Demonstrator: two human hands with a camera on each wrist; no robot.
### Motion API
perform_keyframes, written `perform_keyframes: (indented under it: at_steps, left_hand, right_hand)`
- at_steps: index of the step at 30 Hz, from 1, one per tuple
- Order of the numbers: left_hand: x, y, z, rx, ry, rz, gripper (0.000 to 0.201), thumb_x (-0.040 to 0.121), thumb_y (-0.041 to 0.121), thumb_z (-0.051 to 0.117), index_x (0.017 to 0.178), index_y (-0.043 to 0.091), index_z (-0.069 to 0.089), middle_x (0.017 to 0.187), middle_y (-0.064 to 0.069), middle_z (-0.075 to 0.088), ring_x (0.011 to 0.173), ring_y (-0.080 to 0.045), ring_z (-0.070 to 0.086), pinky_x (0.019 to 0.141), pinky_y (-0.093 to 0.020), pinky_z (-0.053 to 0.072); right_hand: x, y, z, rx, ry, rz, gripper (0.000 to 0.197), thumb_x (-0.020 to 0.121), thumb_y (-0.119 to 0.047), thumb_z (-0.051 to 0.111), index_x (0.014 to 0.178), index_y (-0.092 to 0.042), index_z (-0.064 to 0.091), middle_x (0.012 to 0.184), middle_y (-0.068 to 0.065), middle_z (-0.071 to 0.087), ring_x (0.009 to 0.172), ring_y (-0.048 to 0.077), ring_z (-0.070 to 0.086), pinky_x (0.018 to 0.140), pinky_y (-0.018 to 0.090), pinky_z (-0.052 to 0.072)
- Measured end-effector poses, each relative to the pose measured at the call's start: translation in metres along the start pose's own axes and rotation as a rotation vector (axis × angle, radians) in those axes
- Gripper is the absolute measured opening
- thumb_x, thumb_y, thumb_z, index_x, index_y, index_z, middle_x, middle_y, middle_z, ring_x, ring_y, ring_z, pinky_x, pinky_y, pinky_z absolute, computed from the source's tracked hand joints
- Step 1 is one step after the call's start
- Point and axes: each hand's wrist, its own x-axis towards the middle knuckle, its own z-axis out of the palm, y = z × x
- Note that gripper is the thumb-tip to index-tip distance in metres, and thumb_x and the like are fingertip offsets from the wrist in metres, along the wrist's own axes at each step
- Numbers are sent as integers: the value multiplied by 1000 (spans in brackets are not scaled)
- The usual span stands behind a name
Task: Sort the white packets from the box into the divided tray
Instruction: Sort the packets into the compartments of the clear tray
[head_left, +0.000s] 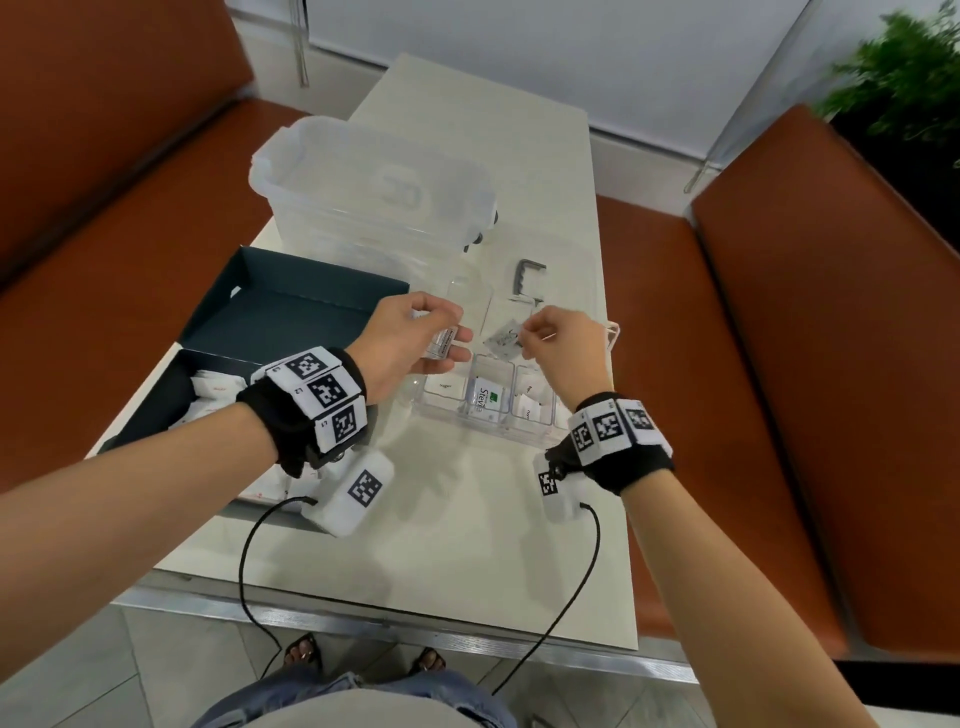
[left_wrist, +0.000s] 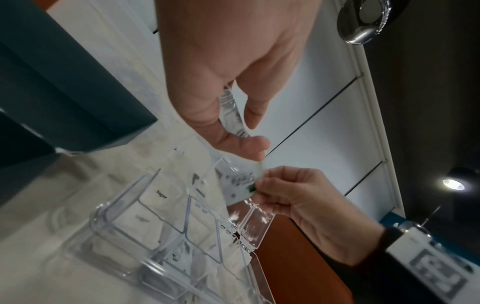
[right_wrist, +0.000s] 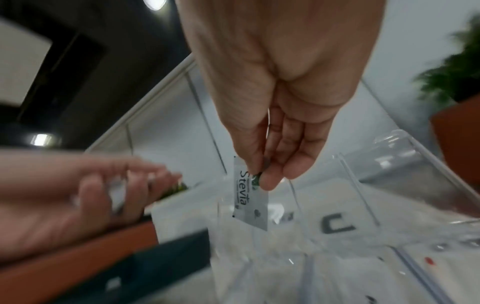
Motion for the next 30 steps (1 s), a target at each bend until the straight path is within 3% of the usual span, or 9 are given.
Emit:
perform_keyframes:
  at_steps: [3, 9, 14, 18, 22, 25, 30]
  left_hand:
    - [-3, 1, -5, -9, 19, -7, 17, 94, 16, 61, 108, 5, 61, 89, -11, 71, 65, -18, 69, 54, -23, 55]
    - [-5, 3, -12, -32, 30, -27, 20, 98, 10, 52, 115, 3, 60, 97, -15, 68, 72, -22, 69, 60, -26, 58]
    - [-5, 5, -13, -98, 11, -79, 32, 97, -7, 38, 125, 2, 51, 124, -21, 56, 99, -28, 68, 76, -35, 60]
    - [-5, 4, -13, -79, -22, -62, 36, 98, -8, 36, 130, 8, 42, 138, -20, 37, 113, -27, 62, 78, -31, 59]
    - [-5, 0, -14, -74, -83, -59, 49, 95, -13, 41, 136, 14, 33, 133, -24, 42, 110, -32, 64, 79, -36, 59]
    - [-3, -2, -14, -59, -75, -47, 52, 92, -13, 51, 135, 13, 38, 127, -26, 50, 106, -36, 65, 79, -40, 59]
    - [2, -4, -12, 41, -33, 2, 33, 84, -5, 68, 112, 10, 56, 108, -15, 59, 94, -26, 66, 81, -38, 59]
  right_hand:
    - [0, 8, 21, -222, -85, -45, 13, 88, -6, 57, 92, -4, 69, 93, 11, 66, 84, 23, 62, 69, 22, 42]
    - [-4, 13, 47, -464, -127, -95, 16, 94, -6, 48, 98, 2, 61, 101, 16, 56, 82, 36, 58, 74, 43, 50]
    - [-1, 15, 56, -607, -192, -89, 16, 95, -5, 45, 104, -2, 57, 106, 13, 56, 85, 34, 58, 78, 37, 43]
    - [-1, 18, 57, -608, -196, -89, 15, 95, -4, 45, 108, -4, 52, 106, 12, 57, 88, 33, 58, 78, 37, 41]
    - [-1, 17, 54, -582, -198, -76, 19, 94, -7, 50, 113, -6, 47, 107, 10, 57, 91, 31, 58, 84, 41, 45]
    - [-2, 15, 50, -550, -190, -83, 21, 93, -8, 52, 113, -7, 48, 107, 9, 57, 91, 31, 58, 87, 41, 43]
    - [-7, 12, 37, -420, -106, -82, 15, 93, -10, 51, 107, -6, 51, 99, 10, 58, 83, 30, 57, 81, 40, 45]
